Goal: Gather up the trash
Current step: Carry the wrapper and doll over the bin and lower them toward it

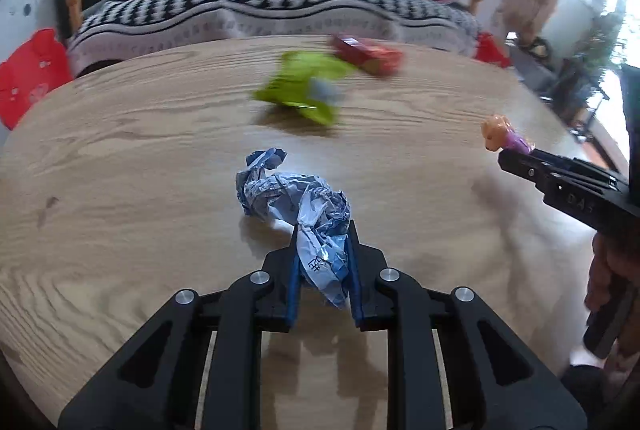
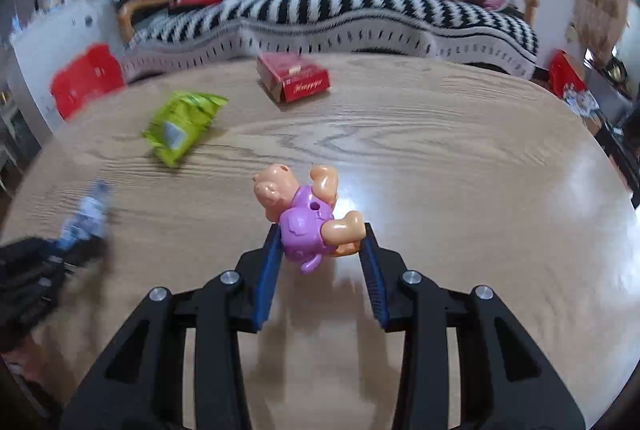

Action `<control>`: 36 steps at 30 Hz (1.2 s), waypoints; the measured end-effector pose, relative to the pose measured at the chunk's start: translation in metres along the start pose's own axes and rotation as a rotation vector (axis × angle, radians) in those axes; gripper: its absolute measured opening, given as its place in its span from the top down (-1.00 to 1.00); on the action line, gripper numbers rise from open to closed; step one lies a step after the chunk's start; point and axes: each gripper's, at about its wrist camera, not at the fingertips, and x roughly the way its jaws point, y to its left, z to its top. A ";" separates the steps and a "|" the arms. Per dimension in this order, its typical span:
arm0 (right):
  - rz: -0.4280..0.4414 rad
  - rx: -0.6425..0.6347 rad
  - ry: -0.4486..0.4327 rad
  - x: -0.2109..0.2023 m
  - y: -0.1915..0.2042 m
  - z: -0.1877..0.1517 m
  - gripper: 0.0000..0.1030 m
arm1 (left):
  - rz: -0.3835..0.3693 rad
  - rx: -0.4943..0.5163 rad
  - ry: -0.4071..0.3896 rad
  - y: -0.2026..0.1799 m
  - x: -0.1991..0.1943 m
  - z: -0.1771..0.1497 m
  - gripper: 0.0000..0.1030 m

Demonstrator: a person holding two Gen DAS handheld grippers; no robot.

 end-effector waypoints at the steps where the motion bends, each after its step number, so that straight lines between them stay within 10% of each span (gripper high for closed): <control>1: -0.004 0.015 -0.023 -0.018 -0.005 -0.007 0.25 | -0.036 0.014 -0.002 -0.015 -0.009 -0.003 0.64; 9: -0.123 0.205 -0.096 -0.170 -0.098 -0.110 0.25 | -0.280 0.196 0.002 -0.161 -0.061 -0.043 0.64; 19: -0.234 0.323 -0.025 -0.248 -0.173 -0.223 0.25 | -0.389 0.344 0.163 -0.305 -0.057 -0.115 0.64; 36: -0.166 0.576 0.292 -0.176 -0.237 -0.387 0.24 | -0.380 0.413 0.539 -0.360 0.056 -0.237 0.63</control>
